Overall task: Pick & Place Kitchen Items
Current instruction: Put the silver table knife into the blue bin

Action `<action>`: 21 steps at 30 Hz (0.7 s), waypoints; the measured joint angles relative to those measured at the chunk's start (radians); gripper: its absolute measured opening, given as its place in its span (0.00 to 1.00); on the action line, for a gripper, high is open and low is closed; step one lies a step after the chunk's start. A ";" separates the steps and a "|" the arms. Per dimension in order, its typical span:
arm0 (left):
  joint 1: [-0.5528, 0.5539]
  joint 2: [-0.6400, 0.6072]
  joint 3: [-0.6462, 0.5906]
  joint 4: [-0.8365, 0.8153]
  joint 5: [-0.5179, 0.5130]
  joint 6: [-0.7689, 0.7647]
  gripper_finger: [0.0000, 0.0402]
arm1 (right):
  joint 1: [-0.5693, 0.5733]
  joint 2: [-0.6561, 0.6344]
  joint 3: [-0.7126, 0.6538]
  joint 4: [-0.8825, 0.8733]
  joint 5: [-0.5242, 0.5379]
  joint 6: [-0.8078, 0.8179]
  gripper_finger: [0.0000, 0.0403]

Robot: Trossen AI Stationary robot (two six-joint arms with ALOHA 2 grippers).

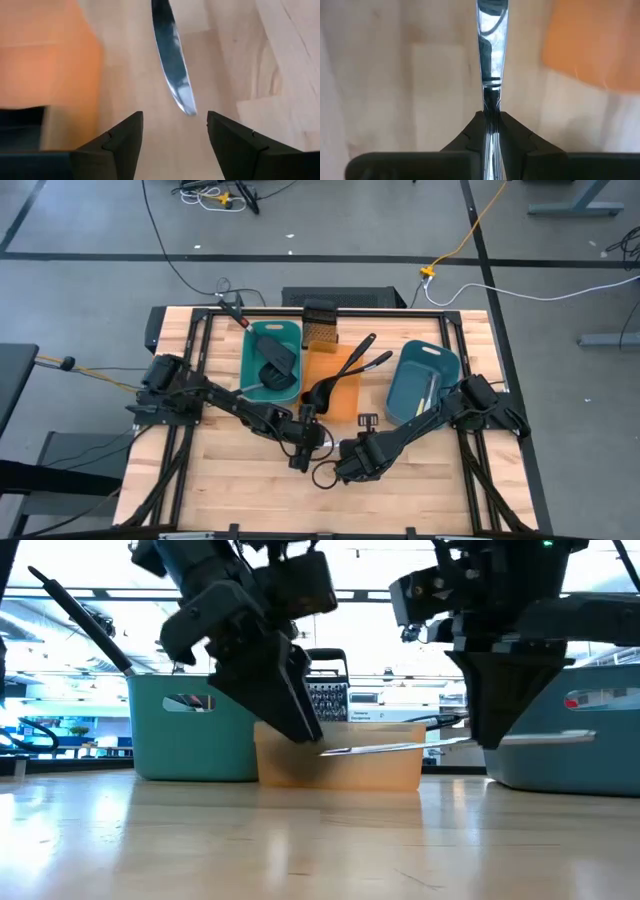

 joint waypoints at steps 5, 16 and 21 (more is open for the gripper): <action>-0.030 -0.088 0.000 -0.172 -0.066 -0.032 0.57 | 0.008 0.000 0.000 -0.048 -0.017 0.012 0.10; -0.154 -0.344 -0.219 -0.195 -0.177 -0.186 0.53 | 0.023 -0.080 -0.001 -0.140 -0.020 0.082 0.10; -0.182 -0.437 -0.380 0.017 -0.178 -0.207 0.50 | 0.026 -0.219 0.007 -0.160 0.031 0.139 0.10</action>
